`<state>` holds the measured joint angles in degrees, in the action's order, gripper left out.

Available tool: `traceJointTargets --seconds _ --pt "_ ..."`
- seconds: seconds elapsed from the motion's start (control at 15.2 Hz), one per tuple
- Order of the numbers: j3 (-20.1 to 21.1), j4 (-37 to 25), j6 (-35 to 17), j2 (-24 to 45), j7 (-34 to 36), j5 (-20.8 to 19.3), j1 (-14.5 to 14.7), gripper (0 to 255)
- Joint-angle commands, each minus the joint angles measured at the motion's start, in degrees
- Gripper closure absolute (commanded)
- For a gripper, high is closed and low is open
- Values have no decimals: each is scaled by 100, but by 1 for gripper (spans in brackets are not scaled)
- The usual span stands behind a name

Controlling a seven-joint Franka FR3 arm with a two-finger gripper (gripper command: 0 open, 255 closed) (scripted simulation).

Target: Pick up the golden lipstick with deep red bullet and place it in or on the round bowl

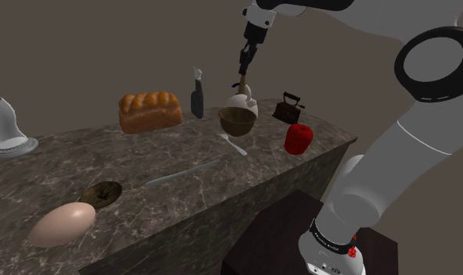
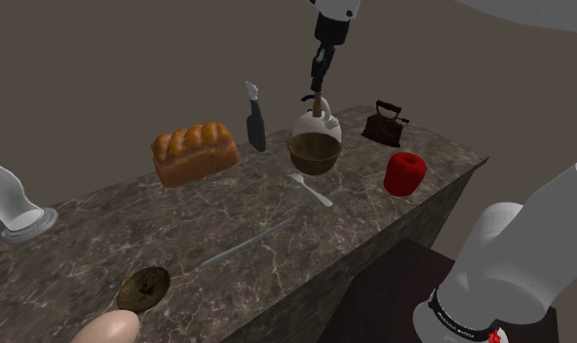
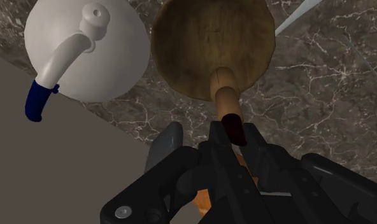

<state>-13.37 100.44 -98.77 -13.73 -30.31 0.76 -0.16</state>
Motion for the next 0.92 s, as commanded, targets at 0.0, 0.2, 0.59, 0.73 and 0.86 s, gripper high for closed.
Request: traceJointTargets --seconds 0.0,0.2,0.59,0.73,0.86 --pt "-24 119 -122 4 -43 3 -12 255" --pt "-21 419 -360 -60 -44 -11 -17 255" --pt "-21 976 -827 -151 -53 -30 -27 255" --pt "-23 1149 -982 -171 -58 -34 -30 255" --pt "-26 1318 -1136 -185 -64 -36 -33 255"
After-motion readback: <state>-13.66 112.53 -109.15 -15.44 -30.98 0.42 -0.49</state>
